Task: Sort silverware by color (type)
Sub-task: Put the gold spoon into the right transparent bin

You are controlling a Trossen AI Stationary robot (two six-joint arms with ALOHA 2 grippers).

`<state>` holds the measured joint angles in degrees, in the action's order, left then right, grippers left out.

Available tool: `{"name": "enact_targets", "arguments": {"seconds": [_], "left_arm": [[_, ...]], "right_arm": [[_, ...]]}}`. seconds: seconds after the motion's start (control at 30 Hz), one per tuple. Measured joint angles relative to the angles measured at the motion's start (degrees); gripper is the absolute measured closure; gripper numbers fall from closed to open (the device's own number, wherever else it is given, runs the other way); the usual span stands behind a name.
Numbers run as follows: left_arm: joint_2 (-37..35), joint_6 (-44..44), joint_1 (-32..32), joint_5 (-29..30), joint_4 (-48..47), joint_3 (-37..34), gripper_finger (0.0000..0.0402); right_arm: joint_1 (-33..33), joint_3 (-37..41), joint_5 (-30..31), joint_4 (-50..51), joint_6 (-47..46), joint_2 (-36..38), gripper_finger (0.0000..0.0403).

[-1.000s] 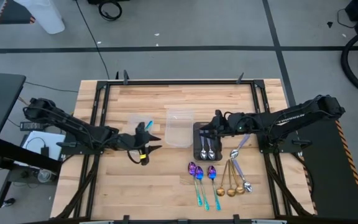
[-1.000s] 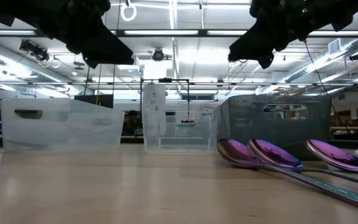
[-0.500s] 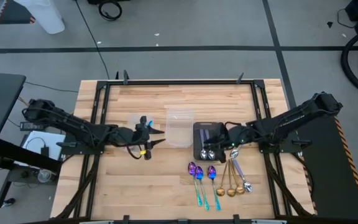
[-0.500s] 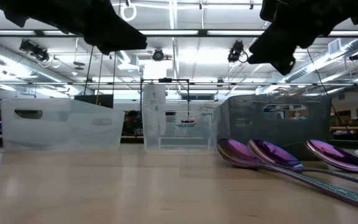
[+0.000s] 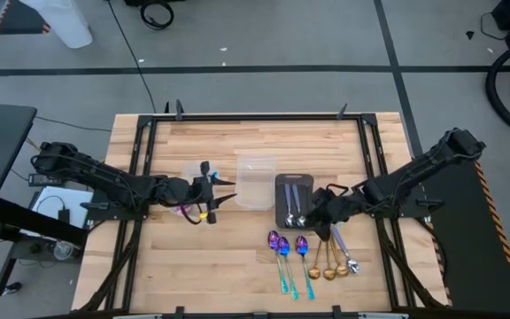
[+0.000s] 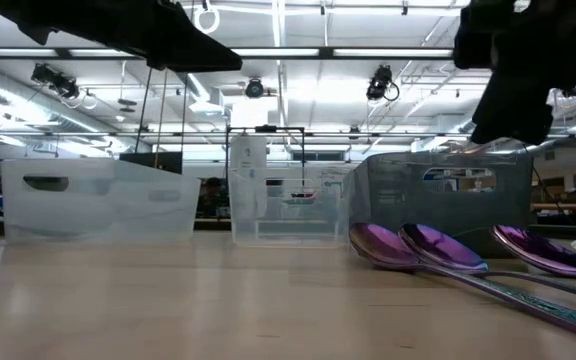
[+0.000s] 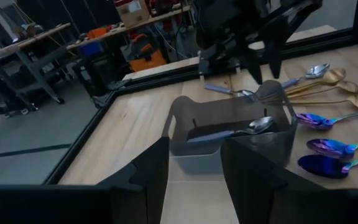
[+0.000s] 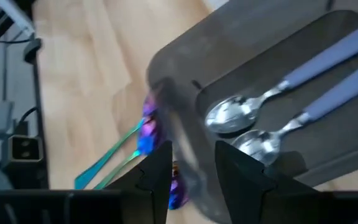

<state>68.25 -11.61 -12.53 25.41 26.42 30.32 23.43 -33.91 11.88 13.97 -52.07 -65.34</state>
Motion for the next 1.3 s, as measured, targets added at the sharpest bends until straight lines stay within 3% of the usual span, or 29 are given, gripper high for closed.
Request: {"name": "enact_targets", "arguments": {"seconds": [0.23,0.57,0.93,1.3], "left_arm": [[0.00,-0.44,0.00,0.00,0.00,0.00,0.0249],[-0.02,-3.78,0.00,0.00,1.23,-0.02,0.0249],[-0.02,-5.71,0.45,0.00,3.01,-0.02,0.0249],[-0.02,-5.53,3.58,0.02,2.88,-0.02,0.0249]], "right_arm": [[3.50,-1.25,-3.32,1.99,-3.15,0.04,0.0271],[7.59,-7.23,-5.57,23.90,-21.07,-0.85,0.0276],[9.83,-8.02,-11.77,25.74,-35.34,-10.97,0.0277],[11.68,-18.88,-14.05,32.01,-43.79,-24.81,0.0277]]}}
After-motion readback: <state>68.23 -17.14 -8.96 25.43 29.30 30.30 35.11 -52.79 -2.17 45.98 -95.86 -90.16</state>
